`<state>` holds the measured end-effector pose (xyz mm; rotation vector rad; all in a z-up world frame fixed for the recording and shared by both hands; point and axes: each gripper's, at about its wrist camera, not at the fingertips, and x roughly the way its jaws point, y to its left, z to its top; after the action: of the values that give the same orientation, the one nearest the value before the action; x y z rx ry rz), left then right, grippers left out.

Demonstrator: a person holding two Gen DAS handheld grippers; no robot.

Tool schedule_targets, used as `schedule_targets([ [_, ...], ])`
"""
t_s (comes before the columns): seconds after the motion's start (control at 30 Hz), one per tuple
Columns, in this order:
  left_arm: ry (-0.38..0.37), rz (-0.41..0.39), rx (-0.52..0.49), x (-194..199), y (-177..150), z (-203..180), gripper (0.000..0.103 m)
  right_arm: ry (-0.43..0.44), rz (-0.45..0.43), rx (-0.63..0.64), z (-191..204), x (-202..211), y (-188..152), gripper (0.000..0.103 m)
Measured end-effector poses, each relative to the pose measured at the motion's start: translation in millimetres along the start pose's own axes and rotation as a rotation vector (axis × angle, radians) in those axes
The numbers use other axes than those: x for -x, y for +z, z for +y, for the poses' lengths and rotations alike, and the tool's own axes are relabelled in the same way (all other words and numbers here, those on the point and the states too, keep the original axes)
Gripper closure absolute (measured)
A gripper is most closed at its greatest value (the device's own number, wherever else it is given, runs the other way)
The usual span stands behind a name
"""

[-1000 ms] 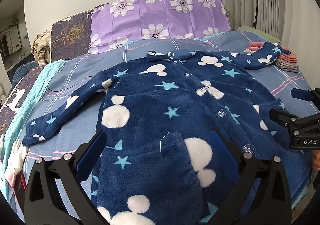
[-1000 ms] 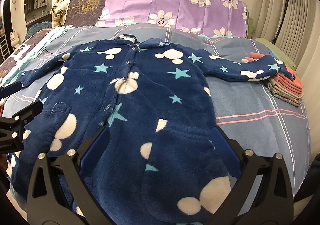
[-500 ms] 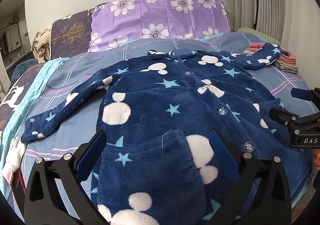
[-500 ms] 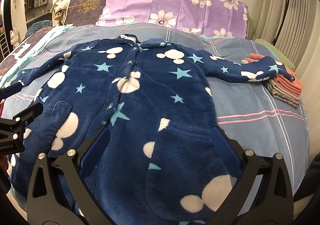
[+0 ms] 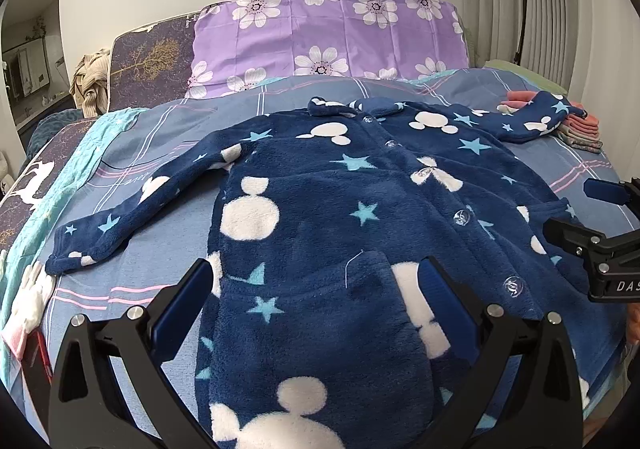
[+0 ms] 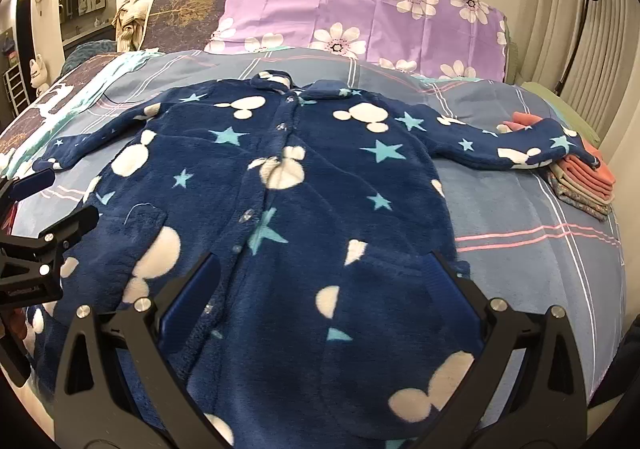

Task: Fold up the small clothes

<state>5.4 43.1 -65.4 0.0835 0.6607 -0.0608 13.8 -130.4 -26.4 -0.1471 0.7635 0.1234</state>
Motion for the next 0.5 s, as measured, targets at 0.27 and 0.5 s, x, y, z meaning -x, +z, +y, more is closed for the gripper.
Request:
schedule_targets([
  [0.27,0.007,0.008,0.021,-2.0,-3.7,11.4,0.001,-0.006,0.005,0.019,6.9,-0.2,2.4,0.002],
  [0.5,0.007,0.002,0.026,-0.7,-5.8,17.3,0.001,-0.005,0.006,0.026,12.9,0.5,4.2,0.002],
])
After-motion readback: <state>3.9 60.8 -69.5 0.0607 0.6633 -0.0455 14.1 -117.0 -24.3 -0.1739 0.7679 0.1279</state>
